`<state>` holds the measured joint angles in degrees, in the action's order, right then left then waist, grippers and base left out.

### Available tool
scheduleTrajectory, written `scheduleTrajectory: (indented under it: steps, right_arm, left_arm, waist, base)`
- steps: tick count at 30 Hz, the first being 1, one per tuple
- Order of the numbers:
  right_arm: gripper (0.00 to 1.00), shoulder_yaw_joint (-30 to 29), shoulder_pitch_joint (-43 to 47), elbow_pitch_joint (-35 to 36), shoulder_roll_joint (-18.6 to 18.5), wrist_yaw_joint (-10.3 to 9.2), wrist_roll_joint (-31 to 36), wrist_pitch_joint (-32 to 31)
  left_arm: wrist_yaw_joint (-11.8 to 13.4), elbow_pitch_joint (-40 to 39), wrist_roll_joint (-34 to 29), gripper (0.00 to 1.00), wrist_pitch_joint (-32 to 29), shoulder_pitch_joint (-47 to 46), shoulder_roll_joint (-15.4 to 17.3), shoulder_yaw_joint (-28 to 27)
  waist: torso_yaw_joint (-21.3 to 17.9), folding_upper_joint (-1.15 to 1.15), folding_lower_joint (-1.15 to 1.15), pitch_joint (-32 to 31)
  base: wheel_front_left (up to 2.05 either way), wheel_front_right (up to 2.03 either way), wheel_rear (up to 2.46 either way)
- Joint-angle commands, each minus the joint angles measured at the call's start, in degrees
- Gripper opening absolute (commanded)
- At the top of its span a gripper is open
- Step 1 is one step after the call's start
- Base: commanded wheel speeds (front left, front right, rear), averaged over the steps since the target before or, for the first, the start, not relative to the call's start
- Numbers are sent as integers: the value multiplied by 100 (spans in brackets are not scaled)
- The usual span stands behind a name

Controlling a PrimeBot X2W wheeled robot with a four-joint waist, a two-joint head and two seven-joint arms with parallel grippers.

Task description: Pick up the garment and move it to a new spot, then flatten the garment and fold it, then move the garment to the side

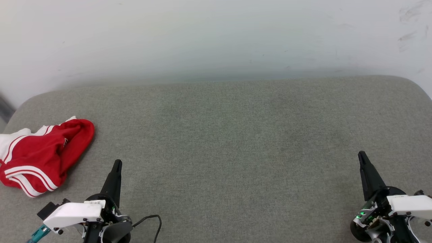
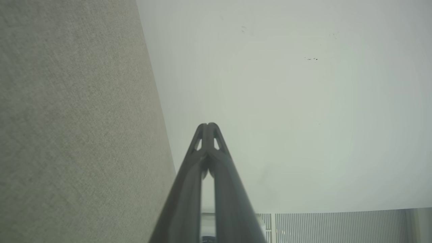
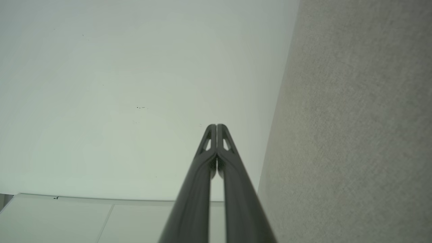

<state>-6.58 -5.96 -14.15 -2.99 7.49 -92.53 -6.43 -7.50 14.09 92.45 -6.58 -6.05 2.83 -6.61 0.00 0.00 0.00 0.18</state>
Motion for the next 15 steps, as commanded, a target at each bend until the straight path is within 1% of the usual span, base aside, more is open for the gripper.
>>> scheduleTrajectory:
  steps: [1, 15]
  right_arm:
    - [0, -3, -62, -4, 17, 0, 34, -17]
    - [0, -1, -62, -4, 17, 0, 32, -15]
  left_arm:
    - [-17, 4, -13, 0, -12, -49, -3, -8]
    - [-17, 4, -11, 0, -11, -49, -3, -8]
  waist:
    - [0, 0, 0, 0]
    - [0, 0, 0, 0]
  base:
    - [0, 0, 0]
    - [0, 0, 0]
